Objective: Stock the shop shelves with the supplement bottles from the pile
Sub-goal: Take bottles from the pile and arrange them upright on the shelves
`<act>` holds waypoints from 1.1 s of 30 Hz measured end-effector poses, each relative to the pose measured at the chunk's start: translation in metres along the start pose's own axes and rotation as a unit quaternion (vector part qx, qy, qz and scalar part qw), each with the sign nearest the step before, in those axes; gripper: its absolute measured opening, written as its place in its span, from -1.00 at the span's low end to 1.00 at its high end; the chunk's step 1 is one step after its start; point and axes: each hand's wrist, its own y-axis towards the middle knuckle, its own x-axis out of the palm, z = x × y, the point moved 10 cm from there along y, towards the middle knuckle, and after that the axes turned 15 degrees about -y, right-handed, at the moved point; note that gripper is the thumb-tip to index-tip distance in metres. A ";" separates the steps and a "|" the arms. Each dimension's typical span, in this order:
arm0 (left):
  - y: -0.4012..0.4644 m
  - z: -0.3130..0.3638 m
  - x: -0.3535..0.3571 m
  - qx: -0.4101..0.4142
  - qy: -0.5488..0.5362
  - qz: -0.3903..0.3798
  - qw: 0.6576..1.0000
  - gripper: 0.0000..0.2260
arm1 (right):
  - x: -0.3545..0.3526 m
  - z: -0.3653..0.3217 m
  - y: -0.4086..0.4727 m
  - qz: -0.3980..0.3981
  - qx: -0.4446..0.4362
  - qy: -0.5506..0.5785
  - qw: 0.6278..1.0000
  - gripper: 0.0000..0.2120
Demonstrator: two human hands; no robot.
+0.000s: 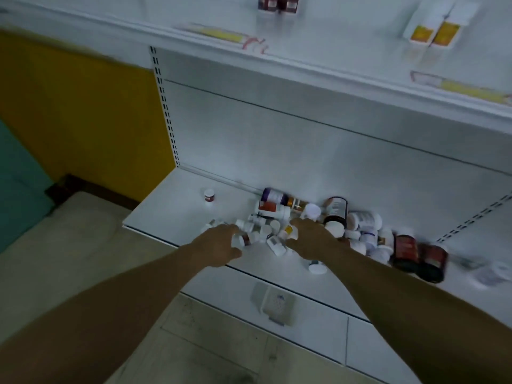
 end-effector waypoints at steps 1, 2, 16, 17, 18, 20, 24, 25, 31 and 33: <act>0.017 -0.001 0.008 0.002 0.004 -0.001 1.000 -0.46 | 0.014 0.008 0.012 -0.012 0.010 -0.005 1.000 -0.45; 0.035 -0.002 0.017 0.005 0.004 -0.003 1.000 -0.47 | 0.027 0.015 0.022 -0.020 0.017 -0.009 1.000 -0.45; 0.115 -0.025 0.064 0.064 0.025 0.143 0.987 -0.64 | 0.056 0.046 0.044 0.138 0.097 0.081 0.982 -0.68; 0.109 -0.027 0.058 0.055 -0.052 0.149 0.986 -0.63 | 0.045 0.051 0.033 0.161 0.119 0.155 0.967 -0.67; 0.101 -0.027 0.051 0.044 -0.146 0.146 0.977 -0.62 | 0.037 0.055 0.020 0.174 0.141 0.246 0.943 -0.65; 0.074 -0.020 0.043 0.013 -0.377 0.104 0.920 -0.58 | 0.029 0.051 -0.007 0.152 0.165 0.484 0.846 -0.65; -0.008 0.019 0.019 0.026 -0.694 0.012 0.719 -0.57 | 0.008 -0.007 -0.060 0.079 0.094 0.787 0.605 -0.76; -0.029 0.026 0.008 0.041 -0.713 0.005 0.700 -0.59 | 0.000 -0.020 -0.073 0.072 0.079 0.809 0.579 -0.75; -0.137 0.054 -0.047 0.091 -0.768 -0.035 0.633 -0.57 | -0.057 -0.075 -0.146 0.084 0.027 0.833 0.546 -0.76; -0.167 0.063 -0.062 0.107 -0.758 -0.035 0.642 -0.56 | -0.079 -0.090 -0.173 0.088 -0.013 0.822 0.563 -0.75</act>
